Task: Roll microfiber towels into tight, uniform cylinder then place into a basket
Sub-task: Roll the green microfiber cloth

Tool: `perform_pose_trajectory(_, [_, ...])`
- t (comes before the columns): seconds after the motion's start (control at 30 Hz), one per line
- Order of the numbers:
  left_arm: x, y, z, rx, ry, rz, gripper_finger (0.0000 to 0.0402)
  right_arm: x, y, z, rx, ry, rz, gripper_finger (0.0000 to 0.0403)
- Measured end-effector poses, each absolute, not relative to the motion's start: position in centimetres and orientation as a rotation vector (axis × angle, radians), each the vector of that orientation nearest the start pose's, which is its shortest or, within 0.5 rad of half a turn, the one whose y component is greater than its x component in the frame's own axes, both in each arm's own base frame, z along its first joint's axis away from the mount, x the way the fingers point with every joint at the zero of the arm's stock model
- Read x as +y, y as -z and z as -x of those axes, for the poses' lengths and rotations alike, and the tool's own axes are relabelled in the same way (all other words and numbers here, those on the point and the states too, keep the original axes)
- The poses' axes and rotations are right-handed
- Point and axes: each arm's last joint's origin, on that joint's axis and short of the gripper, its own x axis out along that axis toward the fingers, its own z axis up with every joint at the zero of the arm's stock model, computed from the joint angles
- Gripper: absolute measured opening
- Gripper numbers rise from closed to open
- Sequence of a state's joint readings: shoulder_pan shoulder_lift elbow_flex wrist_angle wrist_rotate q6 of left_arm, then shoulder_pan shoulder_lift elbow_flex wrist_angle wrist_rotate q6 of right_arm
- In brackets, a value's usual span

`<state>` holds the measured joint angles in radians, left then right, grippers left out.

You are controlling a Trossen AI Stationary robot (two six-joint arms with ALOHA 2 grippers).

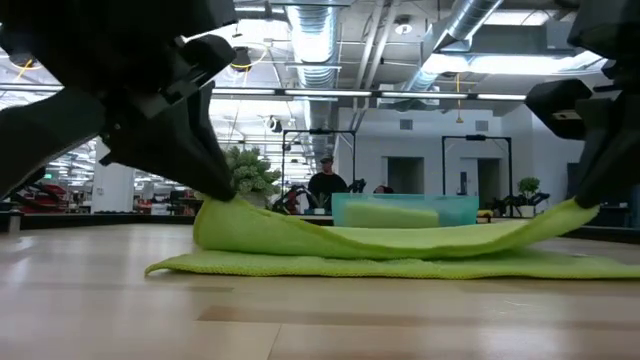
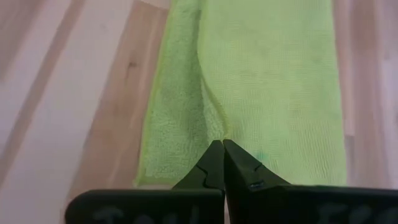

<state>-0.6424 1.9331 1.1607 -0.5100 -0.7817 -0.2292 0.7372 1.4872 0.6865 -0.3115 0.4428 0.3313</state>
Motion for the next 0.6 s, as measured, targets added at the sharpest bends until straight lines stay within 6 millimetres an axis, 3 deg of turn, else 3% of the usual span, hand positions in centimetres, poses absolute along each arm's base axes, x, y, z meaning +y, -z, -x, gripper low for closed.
perform_pose_trajectory(0.37, [-20.9,-14.7,-28.8,0.901,-0.271,-0.746,0.0000,16.2,-14.9,-19.5,0.911,-0.066,0.346,0.0012])
perform_pose_trajectory(0.6, [-22.0,-15.0,-28.3,0.908,-0.208,-0.739,0.0000,17.6,-16.0,-19.2,0.879,-0.104,0.358,0.0012])
